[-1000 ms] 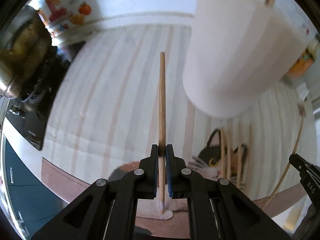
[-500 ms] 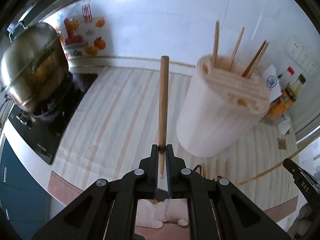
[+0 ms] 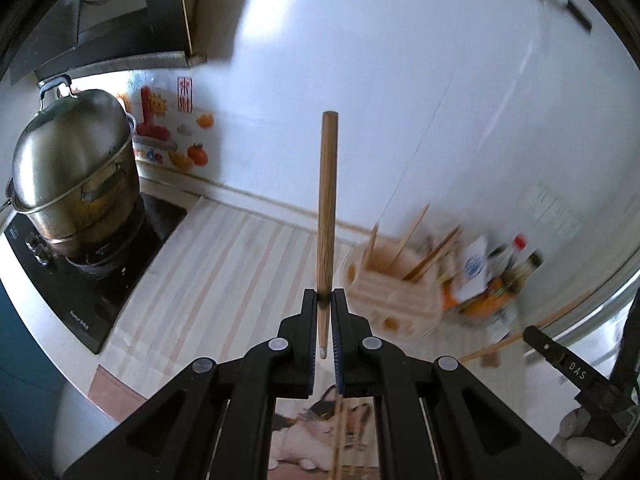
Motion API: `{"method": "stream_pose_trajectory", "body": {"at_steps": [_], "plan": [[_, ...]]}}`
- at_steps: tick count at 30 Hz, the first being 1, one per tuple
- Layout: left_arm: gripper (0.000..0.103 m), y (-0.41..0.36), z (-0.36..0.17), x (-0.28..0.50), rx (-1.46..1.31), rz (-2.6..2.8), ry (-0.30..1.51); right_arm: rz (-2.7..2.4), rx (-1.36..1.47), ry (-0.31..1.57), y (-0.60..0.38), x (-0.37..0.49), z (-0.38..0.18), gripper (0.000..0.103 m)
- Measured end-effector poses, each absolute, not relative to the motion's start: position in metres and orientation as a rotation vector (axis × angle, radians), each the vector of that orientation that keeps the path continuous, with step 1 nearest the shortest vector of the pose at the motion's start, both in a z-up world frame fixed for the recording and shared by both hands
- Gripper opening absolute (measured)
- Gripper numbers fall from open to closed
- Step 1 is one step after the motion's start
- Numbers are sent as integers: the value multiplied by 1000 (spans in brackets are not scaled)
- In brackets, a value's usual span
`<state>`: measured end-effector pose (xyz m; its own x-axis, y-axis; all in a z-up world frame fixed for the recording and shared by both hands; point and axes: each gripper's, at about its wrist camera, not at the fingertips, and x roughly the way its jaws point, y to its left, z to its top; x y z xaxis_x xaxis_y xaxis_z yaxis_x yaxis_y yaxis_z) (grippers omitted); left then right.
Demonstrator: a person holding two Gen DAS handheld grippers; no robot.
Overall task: Organize utensils
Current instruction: 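Carry both chopsticks up and lower them toward the cream holder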
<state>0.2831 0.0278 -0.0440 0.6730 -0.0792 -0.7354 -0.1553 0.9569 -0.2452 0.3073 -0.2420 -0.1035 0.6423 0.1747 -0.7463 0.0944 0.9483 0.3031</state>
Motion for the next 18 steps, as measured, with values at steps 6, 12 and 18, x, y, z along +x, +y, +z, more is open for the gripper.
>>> {"method": "stream_pose_trajectory", "body": {"at_steps": [6, 12, 18], "plan": [[4, 30, -7, 292, -377, -6, 782, 119, 392, 792, -245, 316, -44, 6], [4, 19, 6, 331, -419, -69, 771, 153, 449, 753, -246, 345, -18, 6], [4, 0, -14, 389, -364, -71, 822, 146, 500, 801, -241, 387, -38, 6]]}}
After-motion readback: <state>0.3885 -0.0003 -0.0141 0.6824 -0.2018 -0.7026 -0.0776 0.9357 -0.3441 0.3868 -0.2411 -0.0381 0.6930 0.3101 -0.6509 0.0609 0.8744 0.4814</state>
